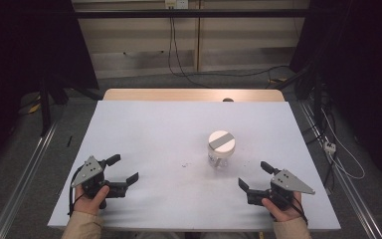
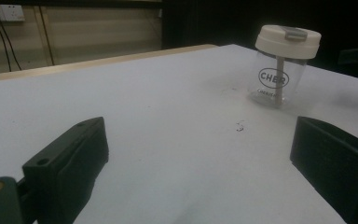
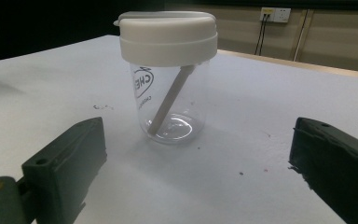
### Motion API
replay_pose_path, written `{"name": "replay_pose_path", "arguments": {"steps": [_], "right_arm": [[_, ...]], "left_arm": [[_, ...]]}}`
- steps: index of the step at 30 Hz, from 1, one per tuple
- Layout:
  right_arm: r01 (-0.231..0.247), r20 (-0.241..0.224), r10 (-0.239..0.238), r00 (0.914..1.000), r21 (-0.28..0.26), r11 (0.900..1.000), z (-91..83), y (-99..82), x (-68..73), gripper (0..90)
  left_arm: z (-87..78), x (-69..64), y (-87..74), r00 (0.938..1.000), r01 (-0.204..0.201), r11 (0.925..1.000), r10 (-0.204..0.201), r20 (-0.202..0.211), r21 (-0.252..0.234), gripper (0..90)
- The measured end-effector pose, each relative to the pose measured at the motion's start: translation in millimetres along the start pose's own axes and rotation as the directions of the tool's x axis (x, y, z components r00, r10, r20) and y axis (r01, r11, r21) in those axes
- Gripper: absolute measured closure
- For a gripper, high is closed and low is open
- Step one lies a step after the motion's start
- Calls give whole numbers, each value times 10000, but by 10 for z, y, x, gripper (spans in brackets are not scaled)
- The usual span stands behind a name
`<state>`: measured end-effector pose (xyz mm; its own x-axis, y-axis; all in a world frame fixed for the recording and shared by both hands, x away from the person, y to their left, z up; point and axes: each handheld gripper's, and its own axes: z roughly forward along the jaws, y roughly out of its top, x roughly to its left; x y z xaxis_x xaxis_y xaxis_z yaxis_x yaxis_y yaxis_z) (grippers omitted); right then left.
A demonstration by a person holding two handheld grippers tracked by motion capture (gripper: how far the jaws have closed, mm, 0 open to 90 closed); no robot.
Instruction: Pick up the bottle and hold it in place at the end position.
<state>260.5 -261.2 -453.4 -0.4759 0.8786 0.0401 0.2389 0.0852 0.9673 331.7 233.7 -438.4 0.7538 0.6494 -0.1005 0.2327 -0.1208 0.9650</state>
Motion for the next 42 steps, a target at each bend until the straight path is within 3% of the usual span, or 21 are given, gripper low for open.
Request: {"name": "replay_pose_path", "arguments": {"steps": [10,25,42], "right_arm": [[132,11,-132,9999,-28,9999,78,28,40,37],[222,397,-218,9990,-88,9997,277,107,12,42],[254,393,-258,9989,107,9996,547,171,144,46]], "left_arm": [[-2,-10,0,10000,-39,10000,39,-6,48,39],[3,-9,0,10000,-8,10000,8,-57,10,39],[20,-20,-1,9999,-93,9999,94,-39,65,39]]}}
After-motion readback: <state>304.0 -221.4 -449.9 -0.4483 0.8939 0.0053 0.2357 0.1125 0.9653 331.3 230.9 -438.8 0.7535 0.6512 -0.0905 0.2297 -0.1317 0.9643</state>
